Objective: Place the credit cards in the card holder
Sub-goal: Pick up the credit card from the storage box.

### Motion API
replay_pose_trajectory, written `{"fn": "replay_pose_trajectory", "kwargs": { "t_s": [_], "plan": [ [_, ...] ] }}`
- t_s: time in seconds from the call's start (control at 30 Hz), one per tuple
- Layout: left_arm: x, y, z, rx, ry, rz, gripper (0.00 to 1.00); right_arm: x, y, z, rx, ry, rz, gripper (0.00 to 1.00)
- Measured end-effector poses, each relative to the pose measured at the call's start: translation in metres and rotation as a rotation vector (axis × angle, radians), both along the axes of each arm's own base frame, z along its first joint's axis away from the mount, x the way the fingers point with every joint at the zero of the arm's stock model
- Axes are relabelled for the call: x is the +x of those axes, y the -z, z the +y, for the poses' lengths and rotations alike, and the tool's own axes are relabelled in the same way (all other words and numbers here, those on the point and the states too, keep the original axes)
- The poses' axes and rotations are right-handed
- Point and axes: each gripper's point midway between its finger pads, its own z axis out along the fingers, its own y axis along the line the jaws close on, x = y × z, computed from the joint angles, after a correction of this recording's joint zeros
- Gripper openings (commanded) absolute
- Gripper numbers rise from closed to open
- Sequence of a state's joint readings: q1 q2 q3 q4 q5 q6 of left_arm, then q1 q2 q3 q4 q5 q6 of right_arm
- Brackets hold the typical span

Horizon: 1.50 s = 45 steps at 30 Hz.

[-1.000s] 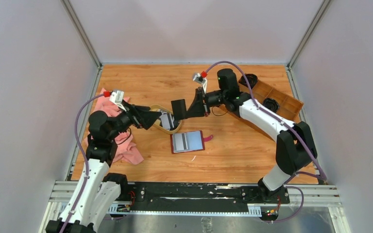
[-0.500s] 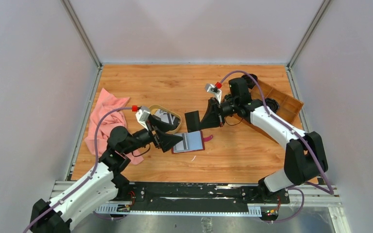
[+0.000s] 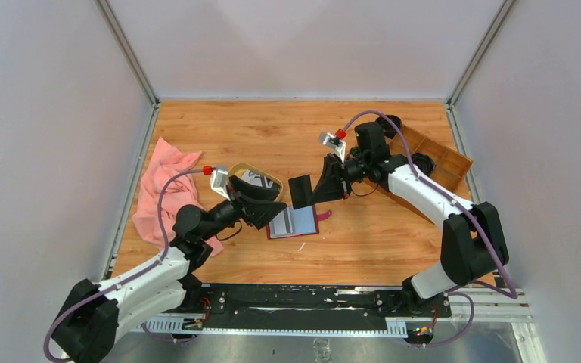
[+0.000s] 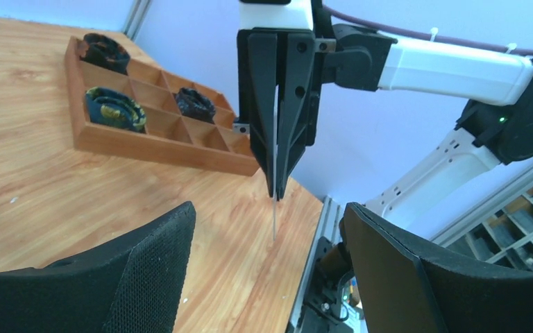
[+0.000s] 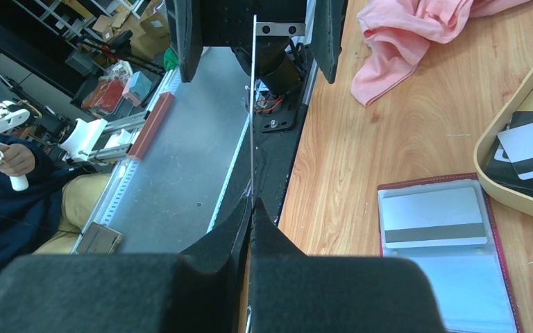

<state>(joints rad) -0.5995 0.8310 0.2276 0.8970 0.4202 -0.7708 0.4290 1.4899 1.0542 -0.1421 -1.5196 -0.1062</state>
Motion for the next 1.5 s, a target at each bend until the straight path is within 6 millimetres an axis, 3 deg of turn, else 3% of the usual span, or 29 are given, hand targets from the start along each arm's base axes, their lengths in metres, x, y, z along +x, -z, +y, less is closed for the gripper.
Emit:
{"fn": "replay_pose_trajectory", "kwargs": {
  "t_s": [0.23, 0.43, 0.7, 0.9, 1.13, 1.5],
  "plan": [
    [0.005, -0.008, -0.009, -0.076, 0.023, -0.001, 0.81, 0.001, 0.003, 0.0, -0.003, -0.001, 0.009, 0.0],
    [0.013, -0.002, -0.013, -0.075, 0.011, 0.025, 0.68, 0.003, 0.009, 0.001, -0.012, -0.001, 0.029, 0.0],
    [0.026, -0.018, -0.022, -0.011, 0.004, 0.04, 0.53, 0.005, 0.013, 0.002, -0.02, -0.001, 0.045, 0.0],
    [0.029, -0.01, -0.03, 0.056, 0.044, 0.089, 0.46, 0.004, 0.013, 0.003, -0.019, -0.003, 0.041, 0.0],
    [0.033, 0.0, -0.032, 0.092, 0.082, 0.139, 0.44, 0.004, 0.014, 0.003, -0.016, -0.004, 0.034, 0.0],
    [0.03, -0.008, -0.028, 0.107, 0.178, 0.146, 0.4, 0.003, 0.016, 0.003, -0.019, -0.007, 0.036, 0.0]
  ]
}}
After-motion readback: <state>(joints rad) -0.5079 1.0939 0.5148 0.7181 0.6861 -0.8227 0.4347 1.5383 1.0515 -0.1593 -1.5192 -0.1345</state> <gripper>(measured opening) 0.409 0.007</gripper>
